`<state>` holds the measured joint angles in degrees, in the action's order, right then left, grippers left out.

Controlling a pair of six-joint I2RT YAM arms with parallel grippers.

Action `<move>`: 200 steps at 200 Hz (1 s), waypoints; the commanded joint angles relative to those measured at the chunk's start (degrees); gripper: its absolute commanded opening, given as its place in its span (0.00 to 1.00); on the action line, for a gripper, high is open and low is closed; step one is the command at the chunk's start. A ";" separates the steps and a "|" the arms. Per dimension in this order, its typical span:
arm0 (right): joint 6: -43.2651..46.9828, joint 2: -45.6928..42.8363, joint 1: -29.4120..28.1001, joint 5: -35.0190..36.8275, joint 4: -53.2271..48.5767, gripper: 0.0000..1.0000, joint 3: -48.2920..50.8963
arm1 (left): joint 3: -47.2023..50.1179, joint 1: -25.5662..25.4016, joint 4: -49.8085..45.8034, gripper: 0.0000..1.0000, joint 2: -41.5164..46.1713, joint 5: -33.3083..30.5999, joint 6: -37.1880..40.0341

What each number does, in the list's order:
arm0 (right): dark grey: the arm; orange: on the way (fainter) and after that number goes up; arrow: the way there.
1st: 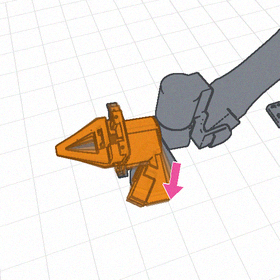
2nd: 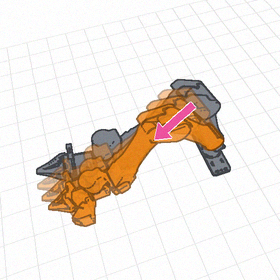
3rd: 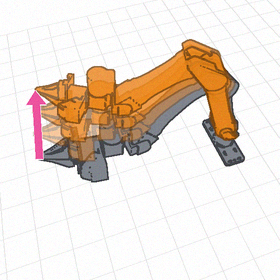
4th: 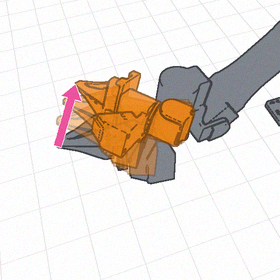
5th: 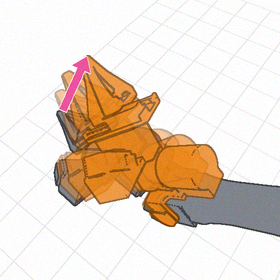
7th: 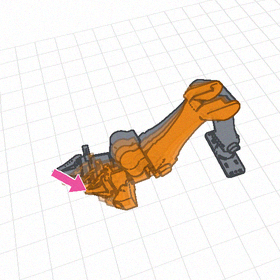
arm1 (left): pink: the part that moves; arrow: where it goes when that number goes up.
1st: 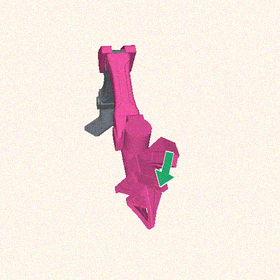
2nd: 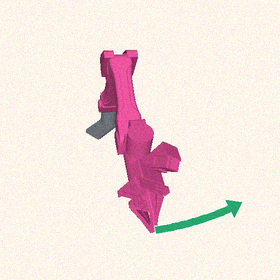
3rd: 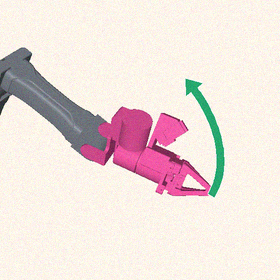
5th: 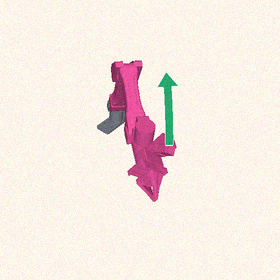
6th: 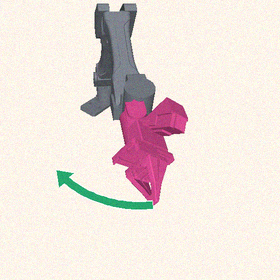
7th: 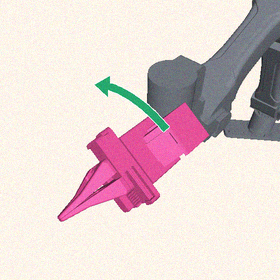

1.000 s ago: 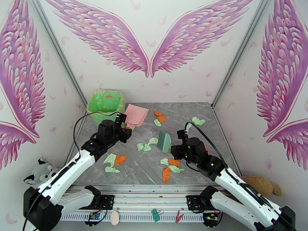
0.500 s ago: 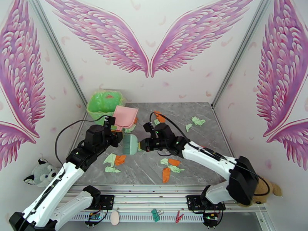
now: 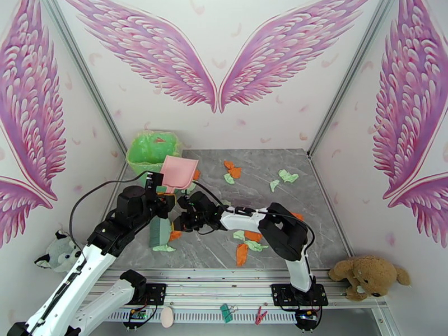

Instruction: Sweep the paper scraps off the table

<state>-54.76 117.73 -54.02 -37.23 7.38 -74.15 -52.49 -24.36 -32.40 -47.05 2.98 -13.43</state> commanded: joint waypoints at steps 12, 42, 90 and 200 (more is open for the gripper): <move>1.25 -0.03 0.41 -0.79 -1.61 0.00 -0.07 | -0.78 0.37 -0.72 0.00 0.73 0.44 0.87; 8.93 -2.79 2.29 2.14 -12.92 0.00 1.97 | -0.38 0.37 -0.34 0.00 0.73 0.53 0.77; 21.26 -10.15 11.09 7.68 -27.97 0.00 6.58 | -0.04 0.47 0.19 0.00 0.73 0.96 0.60; 29.26 -25.09 25.30 8.67 -35.52 0.00 0.20 | 0.11 0.54 0.49 0.00 0.38 1.21 0.42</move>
<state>-23.07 94.94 -28.45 -25.08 -30.26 -71.70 -52.49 -24.10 -32.71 -47.00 3.60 -13.30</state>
